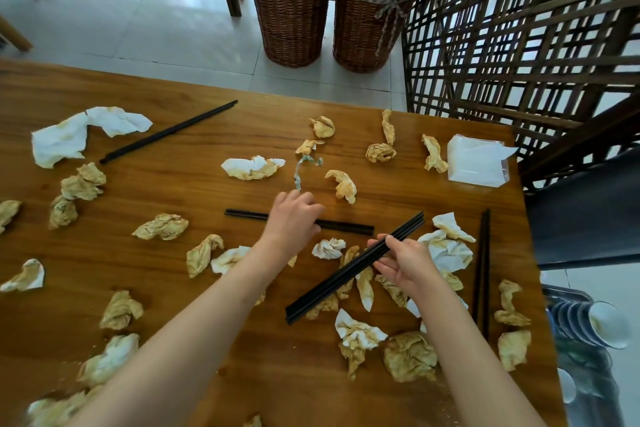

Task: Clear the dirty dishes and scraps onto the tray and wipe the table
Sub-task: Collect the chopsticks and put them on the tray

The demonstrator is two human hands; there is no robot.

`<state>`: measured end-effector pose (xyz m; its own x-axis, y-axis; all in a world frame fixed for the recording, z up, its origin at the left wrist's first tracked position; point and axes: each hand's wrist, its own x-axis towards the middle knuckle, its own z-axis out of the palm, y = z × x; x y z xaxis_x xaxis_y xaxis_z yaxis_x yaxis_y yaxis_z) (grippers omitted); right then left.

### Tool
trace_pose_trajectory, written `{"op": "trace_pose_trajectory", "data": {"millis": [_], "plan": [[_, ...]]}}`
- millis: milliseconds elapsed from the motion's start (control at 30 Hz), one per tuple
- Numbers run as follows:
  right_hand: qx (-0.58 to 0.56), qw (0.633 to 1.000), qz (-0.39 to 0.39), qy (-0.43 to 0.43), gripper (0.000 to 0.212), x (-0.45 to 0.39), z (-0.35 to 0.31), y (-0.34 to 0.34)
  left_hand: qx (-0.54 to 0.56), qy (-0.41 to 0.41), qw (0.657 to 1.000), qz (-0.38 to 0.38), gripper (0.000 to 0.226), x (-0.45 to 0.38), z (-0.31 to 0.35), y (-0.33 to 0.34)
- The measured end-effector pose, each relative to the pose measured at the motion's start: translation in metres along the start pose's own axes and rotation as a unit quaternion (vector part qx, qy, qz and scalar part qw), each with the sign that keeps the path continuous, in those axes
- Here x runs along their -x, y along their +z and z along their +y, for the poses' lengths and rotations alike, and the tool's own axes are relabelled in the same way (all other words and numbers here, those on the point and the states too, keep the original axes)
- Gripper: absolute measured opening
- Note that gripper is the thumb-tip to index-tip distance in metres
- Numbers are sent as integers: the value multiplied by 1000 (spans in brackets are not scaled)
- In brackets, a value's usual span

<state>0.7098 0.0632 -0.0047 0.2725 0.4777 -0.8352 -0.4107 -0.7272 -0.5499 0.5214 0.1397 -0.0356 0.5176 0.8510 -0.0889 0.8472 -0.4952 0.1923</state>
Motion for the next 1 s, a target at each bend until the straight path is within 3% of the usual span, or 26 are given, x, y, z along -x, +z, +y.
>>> {"op": "trace_pose_trajectory", "data": {"millis": [133,267,500,767,1000], "plan": [[-4,1000,0,3,17,-2,-2,-5,-44,29,998,-43,33,-9,15,9],[-8,1000,-4,0,17,-3,-3,-9,-77,31,996,-30,20,-10,17,13],[4,1000,-3,4,17,-2,-3,-12,-143,47,988,-38,16,-3,19,17],[53,998,11,17,15,6,-8,-17,-142,84,986,33,11,17,10,-6],[104,994,5,8,16,24,1,-10,-135,177,972,70,30,56,6,-20]]}}
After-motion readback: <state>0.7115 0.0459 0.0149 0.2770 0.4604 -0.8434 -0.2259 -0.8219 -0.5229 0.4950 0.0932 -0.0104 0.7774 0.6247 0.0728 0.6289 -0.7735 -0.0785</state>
